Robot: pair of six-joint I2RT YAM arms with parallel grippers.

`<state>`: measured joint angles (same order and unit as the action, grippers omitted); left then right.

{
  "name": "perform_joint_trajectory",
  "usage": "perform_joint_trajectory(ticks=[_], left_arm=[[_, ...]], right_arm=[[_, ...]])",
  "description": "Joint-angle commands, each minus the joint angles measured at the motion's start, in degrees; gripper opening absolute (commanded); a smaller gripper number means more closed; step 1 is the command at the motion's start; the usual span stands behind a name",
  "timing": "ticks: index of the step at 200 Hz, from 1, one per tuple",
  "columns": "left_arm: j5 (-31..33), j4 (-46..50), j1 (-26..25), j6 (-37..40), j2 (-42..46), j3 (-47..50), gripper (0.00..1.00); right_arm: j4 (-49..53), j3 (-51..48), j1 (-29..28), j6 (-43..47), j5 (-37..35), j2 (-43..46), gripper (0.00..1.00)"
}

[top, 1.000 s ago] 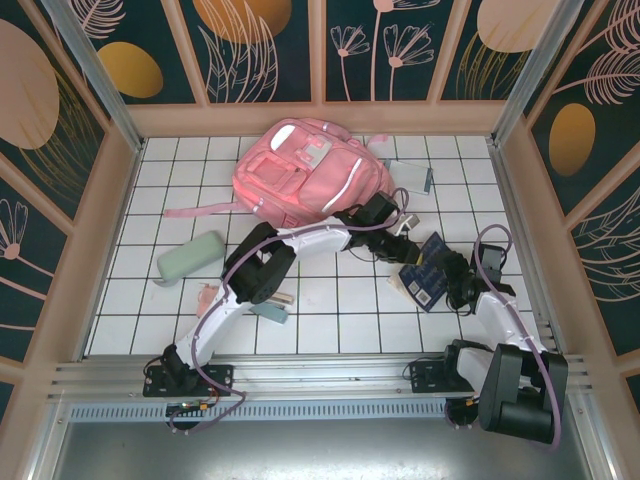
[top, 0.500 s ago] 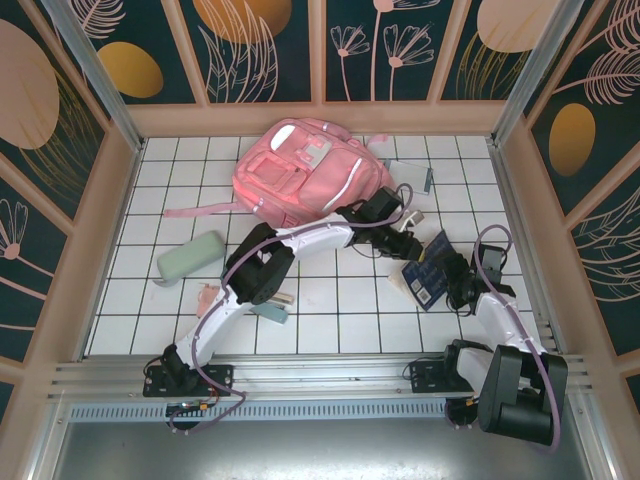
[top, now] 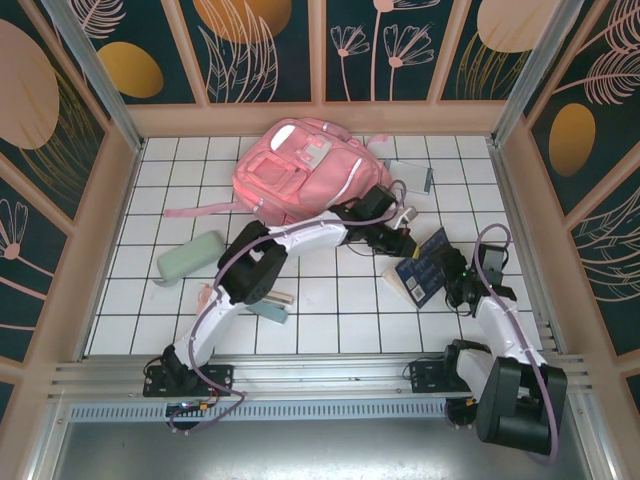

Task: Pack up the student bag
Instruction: Pick up the book from the middle-right of the table, then pass the book.

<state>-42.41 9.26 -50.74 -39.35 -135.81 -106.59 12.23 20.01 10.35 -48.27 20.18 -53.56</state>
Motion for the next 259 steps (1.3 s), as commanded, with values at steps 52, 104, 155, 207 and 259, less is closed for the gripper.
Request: perform_joint_trajectory(ticks=[52,104,155,207,259], left_arm=[[-4.5,-16.1,5.3,-11.7,13.6,7.4,0.00],[-4.9,-17.5,7.0,-12.5,16.8,8.5,0.00],[-6.2,-19.5,7.2,-13.6,17.1,9.6,0.00],[-7.2,-22.2,7.2,-15.0,17.9,12.1,0.00],[-7.9,-20.9,7.3,-13.1,18.7,13.0,0.00]], right_arm=[[-12.8,1.3,1.2,-4.9,14.5,8.4,0.99],[-27.3,-4.4,1.9,-10.9,20.3,6.0,0.97],[-53.9,-8.7,1.6,-23.3,25.5,0.1,0.91],[-65.3,-6.7,-1.5,-29.7,25.3,-4.1,0.84],[-69.3,-5.7,-5.8,-30.6,23.6,-5.7,0.56]])
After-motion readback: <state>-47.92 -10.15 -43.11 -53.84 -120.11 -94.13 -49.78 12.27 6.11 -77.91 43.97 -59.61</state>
